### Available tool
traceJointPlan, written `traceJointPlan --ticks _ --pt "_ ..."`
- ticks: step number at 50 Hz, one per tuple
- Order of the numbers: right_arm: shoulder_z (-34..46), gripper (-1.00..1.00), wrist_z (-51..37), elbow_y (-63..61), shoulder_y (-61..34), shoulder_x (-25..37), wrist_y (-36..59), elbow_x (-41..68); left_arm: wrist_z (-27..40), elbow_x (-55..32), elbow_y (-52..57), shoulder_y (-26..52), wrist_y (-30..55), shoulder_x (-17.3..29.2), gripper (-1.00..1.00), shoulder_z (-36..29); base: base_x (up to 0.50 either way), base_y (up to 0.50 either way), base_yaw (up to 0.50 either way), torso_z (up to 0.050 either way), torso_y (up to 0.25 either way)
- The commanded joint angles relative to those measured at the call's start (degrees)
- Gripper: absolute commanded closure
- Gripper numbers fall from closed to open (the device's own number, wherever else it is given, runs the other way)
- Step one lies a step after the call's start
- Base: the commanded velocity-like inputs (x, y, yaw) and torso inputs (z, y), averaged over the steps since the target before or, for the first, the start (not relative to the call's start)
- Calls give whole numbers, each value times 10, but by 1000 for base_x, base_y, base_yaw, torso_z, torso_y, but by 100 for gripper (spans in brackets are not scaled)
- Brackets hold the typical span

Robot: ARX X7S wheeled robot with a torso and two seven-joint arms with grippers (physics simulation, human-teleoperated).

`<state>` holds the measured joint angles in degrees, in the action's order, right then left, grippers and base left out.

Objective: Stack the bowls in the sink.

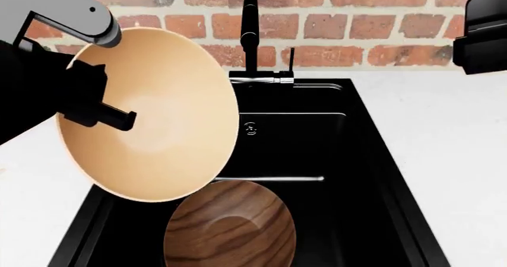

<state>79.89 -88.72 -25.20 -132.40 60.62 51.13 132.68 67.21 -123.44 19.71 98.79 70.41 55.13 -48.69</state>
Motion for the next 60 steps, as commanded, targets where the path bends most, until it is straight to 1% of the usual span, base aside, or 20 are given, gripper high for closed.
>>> traceJointPlan --ticks 1,11,27,41,50,60 --pt "5 -100 4 -7 10 7 -8 -10 -7 7 6 -10 -9 -15 100 -3 0 0 0 0 0" --pt "5 -100 6 -8 12 9 -11 -12 -20 17 6 -22 -17 -33 100 -5 0 0 0 0 0" --pt "4 -100 14 -13 26 9 -19 -23 -63 59 13 -75 -55 -57 100 6 0 0 0 0 1" --pt "6 -100 14 -16 32 11 -21 -25 -101 90 18 -137 -95 -54 100 16 0 0 0 0 0" --pt "7 -100 16 -18 37 11 -25 -29 -124 101 20 -160 -109 -58 100 19 0 0 0 0 0" --pt "9 -100 16 -20 39 13 -25 -30 -155 111 18 -206 -158 -59 100 38 0 0 0 0 1"
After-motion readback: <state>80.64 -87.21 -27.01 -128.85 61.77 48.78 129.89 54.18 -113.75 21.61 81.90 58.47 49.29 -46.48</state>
